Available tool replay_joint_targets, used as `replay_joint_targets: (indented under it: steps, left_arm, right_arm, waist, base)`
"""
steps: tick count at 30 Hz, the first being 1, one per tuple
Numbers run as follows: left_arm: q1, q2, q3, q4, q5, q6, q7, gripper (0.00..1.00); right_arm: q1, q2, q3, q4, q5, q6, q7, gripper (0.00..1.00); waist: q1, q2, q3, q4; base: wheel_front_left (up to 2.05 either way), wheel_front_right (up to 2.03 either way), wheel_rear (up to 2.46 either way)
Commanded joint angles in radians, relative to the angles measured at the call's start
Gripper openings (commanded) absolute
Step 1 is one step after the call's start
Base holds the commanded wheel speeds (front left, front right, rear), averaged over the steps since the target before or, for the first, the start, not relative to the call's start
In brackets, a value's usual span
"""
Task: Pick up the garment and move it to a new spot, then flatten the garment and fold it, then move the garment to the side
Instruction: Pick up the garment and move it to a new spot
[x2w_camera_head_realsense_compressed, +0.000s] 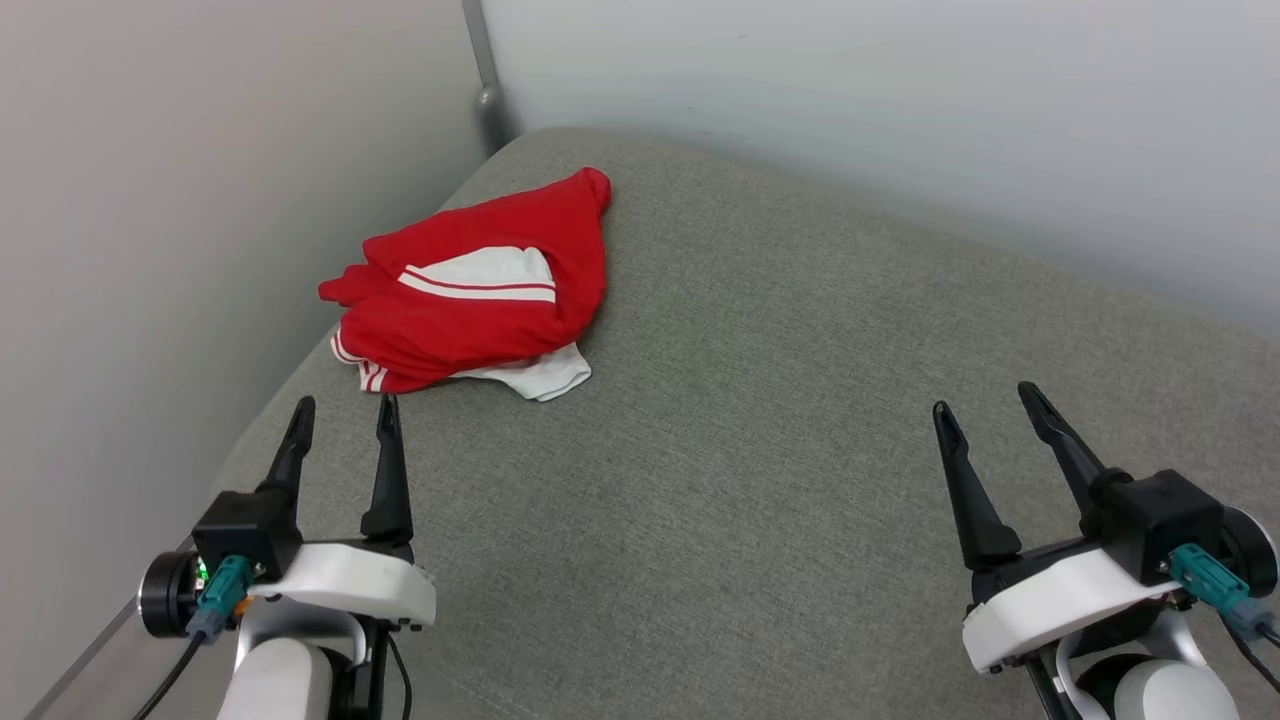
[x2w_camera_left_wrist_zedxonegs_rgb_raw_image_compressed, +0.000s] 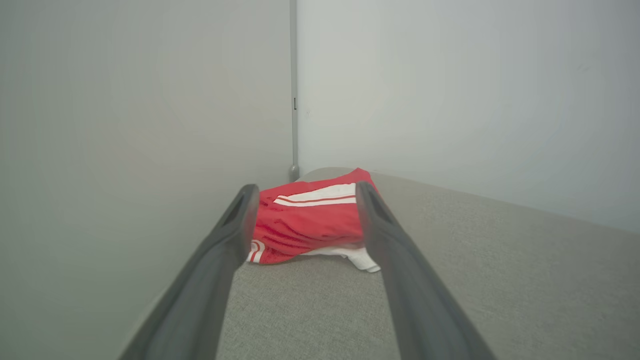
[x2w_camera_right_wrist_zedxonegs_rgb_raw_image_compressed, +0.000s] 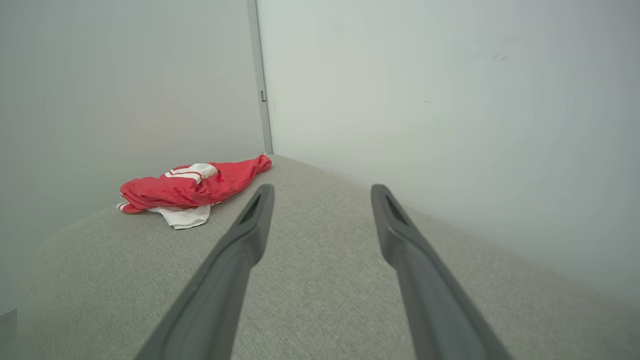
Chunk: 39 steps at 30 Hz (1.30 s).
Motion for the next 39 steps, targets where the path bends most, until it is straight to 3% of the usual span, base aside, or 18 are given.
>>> replay_joint_targets:
  steps: [1, 8, 13, 21, 30, 34, 39]
  left_arm:
    - [-0.029, 0.003, 0.0, 0.002, 0.004, -0.005, -0.003, 1.0]
    - [-0.166, 0.039, 0.006, 0.0, 0.0, -0.025, 0.011, 1.0]
    - [-0.342, 0.111, 0.019, 0.008, -0.02, -0.057, 0.092, 1.0]
    - [-0.619, 0.273, 0.034, 0.109, -0.123, -0.102, 0.363, 1.0]
    - [-0.737, 0.46, -0.009, 0.276, -0.291, -0.112, 0.786, 1.0]
    - [-0.71, 0.496, -0.003, 0.335, -0.358, -0.113, 0.921, 1.0]
    - [-0.669, 0.482, 0.027, 0.397, -0.428, -0.098, 1.003, 1.0]
  right_arm:
    - [-0.014, -0.006, 0.001, 0.001, 0.001, 0.0, -0.002, 1.0]
    - [-0.043, -0.014, 0.003, -0.01, -0.006, 0.0, 0.009, 1.0]
    - [-0.073, -0.026, 0.006, -0.021, -0.009, 0.0, 0.017, 1.0]
    - [-0.127, -0.038, 0.0, -0.036, -0.011, 0.0, 0.012, 1.0]
    - [-0.189, -0.045, 0.014, -0.02, -0.005, 0.0, -0.01, 1.0]
    - [-0.213, -0.045, 0.017, -0.018, -0.003, 0.0, -0.014, 1.0]
    - [-0.232, -0.054, 0.016, -0.025, -0.004, 0.0, -0.007, 1.0]
  waist:
    - [0.0, 0.0, 0.008, -0.008]
    - [0.0, 0.0, 0.058, -0.054]
    - [0.0, 0.0, 0.128, -0.121]
    - [0.0, 0.0, 0.257, -0.241]
    - [0.0, 0.0, 0.387, -0.336]
    - [0.0, 0.0, 0.426, -0.36]
    - [0.0, 0.0, 0.466, -0.38]
  base:
    - [0.0, 0.0, 0.0]
    - [0.0, 0.0, 0.0]
    - [0.0, 0.0, 0.0]
    - [0.0, 0.0, 0.0]
    - [0.0, 0.0, 0.0]
    - [0.0, 0.0, 0.0]
    - [0.0, 0.0, 0.0]
